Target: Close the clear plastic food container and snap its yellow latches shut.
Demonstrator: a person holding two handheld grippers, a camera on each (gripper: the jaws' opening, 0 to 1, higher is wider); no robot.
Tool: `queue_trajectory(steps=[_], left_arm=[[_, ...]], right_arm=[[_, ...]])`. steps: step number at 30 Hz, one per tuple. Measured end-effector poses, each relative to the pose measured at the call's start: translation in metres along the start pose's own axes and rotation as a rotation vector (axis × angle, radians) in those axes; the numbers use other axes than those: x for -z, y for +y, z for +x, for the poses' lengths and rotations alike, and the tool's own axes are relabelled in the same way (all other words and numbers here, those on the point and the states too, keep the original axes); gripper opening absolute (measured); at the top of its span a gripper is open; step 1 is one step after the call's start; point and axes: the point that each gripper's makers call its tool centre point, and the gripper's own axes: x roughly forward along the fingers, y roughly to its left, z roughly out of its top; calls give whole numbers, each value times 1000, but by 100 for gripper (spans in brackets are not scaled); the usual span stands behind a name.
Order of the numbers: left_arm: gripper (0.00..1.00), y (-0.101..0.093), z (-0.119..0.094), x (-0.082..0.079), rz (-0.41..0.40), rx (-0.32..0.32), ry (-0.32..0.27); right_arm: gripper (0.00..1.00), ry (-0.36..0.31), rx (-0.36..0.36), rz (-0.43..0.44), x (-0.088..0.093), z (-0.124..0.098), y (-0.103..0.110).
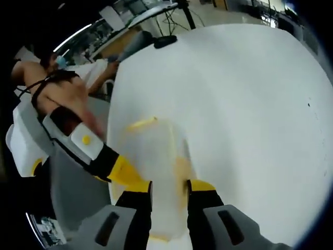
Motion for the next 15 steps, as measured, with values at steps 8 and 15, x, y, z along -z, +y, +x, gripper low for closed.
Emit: queue_trajectory(steps=[8, 15], left_arm=[[39, -2, 1, -2, -17, -20, 21], [39, -3, 2, -5, -46, -12, 14]], right_arm=[[18, 102, 5, -49, 1, 0, 2], [14, 107, -45, 0, 4, 0, 2]])
